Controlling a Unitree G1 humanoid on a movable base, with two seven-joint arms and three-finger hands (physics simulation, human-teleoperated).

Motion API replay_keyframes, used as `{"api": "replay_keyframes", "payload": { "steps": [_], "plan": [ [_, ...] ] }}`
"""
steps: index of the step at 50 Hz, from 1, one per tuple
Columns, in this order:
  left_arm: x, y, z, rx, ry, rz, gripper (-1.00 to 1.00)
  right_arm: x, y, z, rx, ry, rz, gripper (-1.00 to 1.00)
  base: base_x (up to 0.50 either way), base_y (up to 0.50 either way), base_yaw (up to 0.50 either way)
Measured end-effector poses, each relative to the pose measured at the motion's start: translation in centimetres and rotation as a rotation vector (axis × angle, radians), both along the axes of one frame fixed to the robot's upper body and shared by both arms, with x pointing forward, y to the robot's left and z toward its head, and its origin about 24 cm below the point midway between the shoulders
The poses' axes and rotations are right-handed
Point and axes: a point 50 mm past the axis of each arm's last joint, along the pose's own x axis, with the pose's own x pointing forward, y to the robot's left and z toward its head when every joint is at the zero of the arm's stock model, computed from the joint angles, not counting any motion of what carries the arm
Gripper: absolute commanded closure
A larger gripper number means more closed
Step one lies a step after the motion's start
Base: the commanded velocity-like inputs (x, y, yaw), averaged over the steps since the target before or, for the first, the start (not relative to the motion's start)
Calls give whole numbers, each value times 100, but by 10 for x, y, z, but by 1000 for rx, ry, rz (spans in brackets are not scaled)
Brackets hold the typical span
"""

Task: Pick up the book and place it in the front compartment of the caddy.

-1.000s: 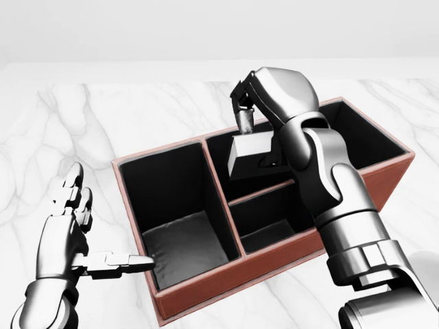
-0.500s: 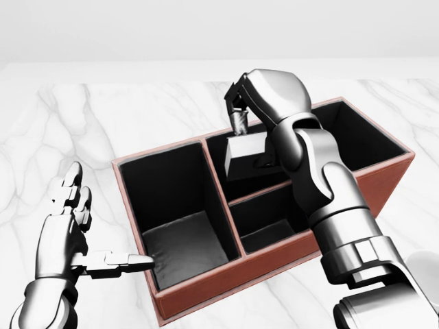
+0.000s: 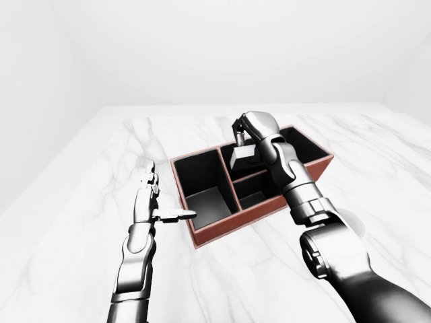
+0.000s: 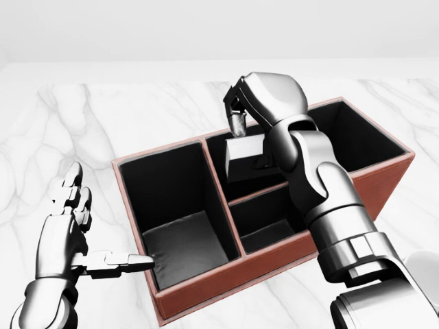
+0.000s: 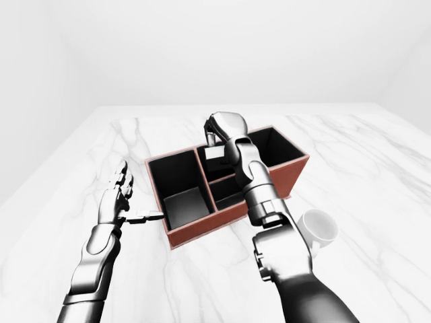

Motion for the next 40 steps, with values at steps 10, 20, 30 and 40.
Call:
{"api": "replay_keyframes", "payload": {
  "steps": [10, 20, 30, 40],
  "plan": [
    [0, 0, 0, 1, -2, 0, -100, 3, 0, -4, -19, 3, -16, 100, 0, 0, 0],
    [0, 0, 0, 1, -1, 1, -100, 4, 2, -7, -33, 5, -21, 100, 0, 0, 0],
    [0, 0, -1, 1, 4, 1, -100, 5, 5, -10, -45, 6, -21, 100, 0, 0, 0],
    [0, 0, -1, 1, 6, 1, -100, 5, 7, -12, -53, 6, -19, 100, 0, 0, 0]
  ]
}}
